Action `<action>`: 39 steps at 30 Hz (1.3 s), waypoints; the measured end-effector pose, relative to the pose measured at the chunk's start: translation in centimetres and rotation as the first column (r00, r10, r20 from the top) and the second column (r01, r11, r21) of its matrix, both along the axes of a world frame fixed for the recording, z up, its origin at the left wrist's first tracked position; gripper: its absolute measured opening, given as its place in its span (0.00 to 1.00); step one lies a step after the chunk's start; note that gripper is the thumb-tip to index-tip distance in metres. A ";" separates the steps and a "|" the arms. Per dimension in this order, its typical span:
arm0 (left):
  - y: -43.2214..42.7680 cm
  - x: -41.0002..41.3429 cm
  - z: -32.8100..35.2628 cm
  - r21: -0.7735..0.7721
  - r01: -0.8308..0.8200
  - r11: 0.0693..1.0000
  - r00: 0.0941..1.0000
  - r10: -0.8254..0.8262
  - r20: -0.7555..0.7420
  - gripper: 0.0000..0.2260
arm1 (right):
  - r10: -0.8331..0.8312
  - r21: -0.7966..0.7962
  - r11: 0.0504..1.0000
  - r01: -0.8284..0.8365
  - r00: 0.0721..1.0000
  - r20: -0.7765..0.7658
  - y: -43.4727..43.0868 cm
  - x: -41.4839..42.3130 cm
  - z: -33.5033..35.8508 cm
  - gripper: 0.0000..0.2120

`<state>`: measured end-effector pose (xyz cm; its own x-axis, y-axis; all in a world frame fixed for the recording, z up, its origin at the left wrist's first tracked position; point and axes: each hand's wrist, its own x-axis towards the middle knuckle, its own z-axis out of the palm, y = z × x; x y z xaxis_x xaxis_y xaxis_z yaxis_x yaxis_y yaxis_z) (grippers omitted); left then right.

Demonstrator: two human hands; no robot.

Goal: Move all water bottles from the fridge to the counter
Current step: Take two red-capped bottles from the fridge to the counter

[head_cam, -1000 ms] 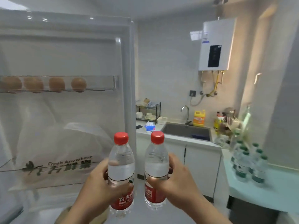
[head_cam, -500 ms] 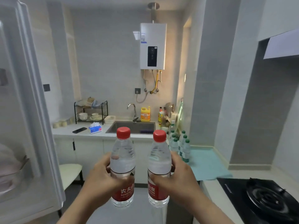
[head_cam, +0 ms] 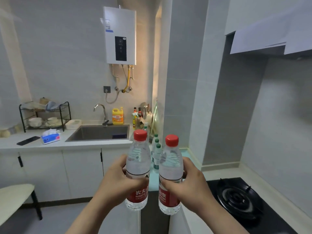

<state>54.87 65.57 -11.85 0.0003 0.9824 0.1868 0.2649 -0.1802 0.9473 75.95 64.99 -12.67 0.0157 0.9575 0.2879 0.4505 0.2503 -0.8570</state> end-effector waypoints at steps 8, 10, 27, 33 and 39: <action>13.5 3.0 -2.4 0.001 0.098 0.995 0.995 -0.098 -0.020 0.23 | -0.124 -0.040 0.991 0.124 0.992 -0.003 11.3 2.7 -2.4 0.24; 17.4 3.0 -2.7 -0.005 0.115 0.993 0.993 -0.116 -0.021 0.23 | -0.157 -0.055 0.986 0.156 0.988 -0.007 14.7 2.6 -2.7 0.24; 38.1 4.2 -16.0 -0.177 -0.023 0.984 0.955 -0.030 -0.294 0.25 | -0.177 -0.341 0.914 0.220 0.972 0.154 36.6 2.5 -15.4 0.25; 40.7 5.5 -21.7 -0.247 -0.114 0.962 0.964 0.047 -0.262 0.17 | -0.171 -0.430 0.873 0.228 0.971 0.166 40.3 3.8 -21.4 0.24; 43.6 5.5 -24.8 -0.281 -0.163 0.946 0.971 0.103 -0.216 0.14 | -0.124 -0.445 0.877 0.182 0.980 0.157 43.9 3.8 -24.1 0.20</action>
